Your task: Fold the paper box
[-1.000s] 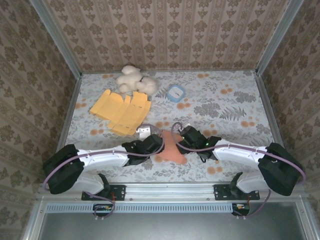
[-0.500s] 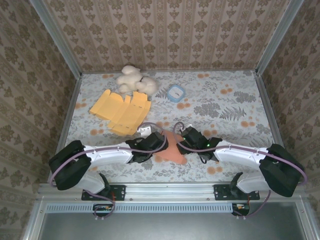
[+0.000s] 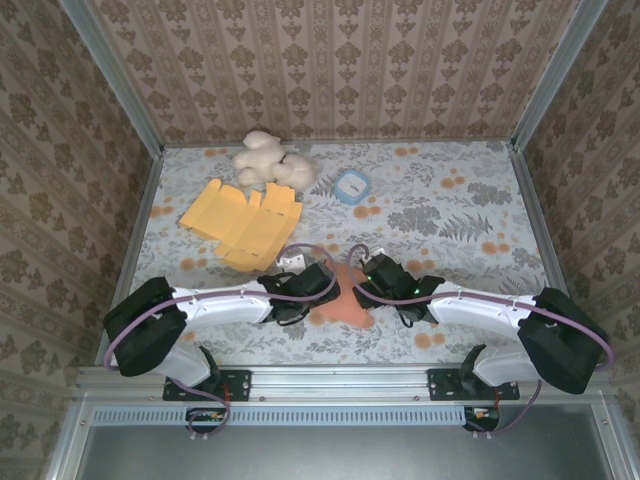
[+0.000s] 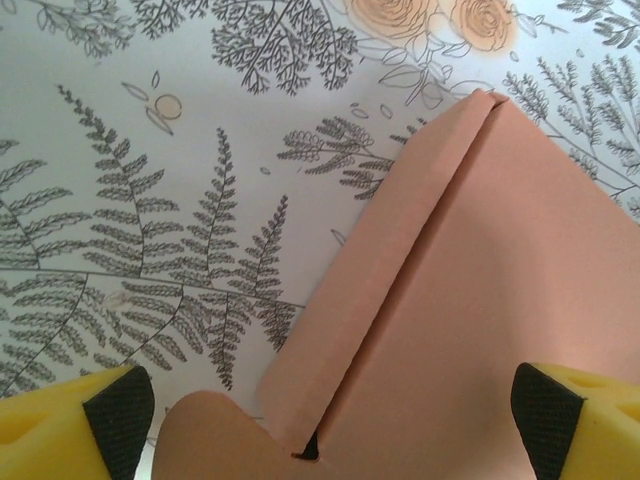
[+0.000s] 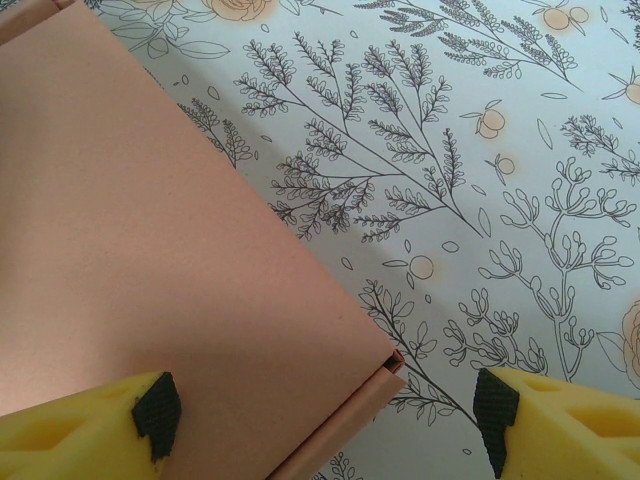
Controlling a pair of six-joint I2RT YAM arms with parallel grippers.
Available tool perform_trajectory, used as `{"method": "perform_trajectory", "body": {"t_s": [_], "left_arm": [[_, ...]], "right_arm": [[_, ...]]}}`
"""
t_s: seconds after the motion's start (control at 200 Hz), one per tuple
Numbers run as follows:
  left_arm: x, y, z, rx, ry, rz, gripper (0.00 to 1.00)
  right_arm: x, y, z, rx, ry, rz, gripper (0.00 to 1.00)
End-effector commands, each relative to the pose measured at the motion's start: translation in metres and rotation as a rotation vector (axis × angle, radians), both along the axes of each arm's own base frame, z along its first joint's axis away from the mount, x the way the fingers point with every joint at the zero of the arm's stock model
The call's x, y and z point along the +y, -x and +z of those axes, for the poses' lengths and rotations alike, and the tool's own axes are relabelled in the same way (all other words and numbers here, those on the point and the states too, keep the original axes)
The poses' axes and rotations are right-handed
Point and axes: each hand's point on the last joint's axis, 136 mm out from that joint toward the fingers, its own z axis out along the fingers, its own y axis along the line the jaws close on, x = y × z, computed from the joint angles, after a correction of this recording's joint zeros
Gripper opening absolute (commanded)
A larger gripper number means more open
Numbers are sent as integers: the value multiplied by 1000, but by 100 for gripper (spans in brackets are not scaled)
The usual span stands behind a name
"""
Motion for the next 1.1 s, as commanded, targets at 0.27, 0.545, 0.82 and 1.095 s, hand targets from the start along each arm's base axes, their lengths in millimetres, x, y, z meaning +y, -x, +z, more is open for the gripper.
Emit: {"method": "perform_trajectory", "body": {"t_s": [0.27,0.545,0.82,1.095], "left_arm": [[9,-8,30,-96,-129,39,95],[26,-17,41,-147,-222,91,95],[-3,-18,38,-117,-154,27,95],[-14,-11,15,-42,-141,11,95]], "right_arm": [[-8,2,-6,14,15,-32,81],[-10,2,-8,12,19,-35,81],[-10,2,-11,17,30,-35,81],[-11,1,-11,15,32,-43,81]]}}
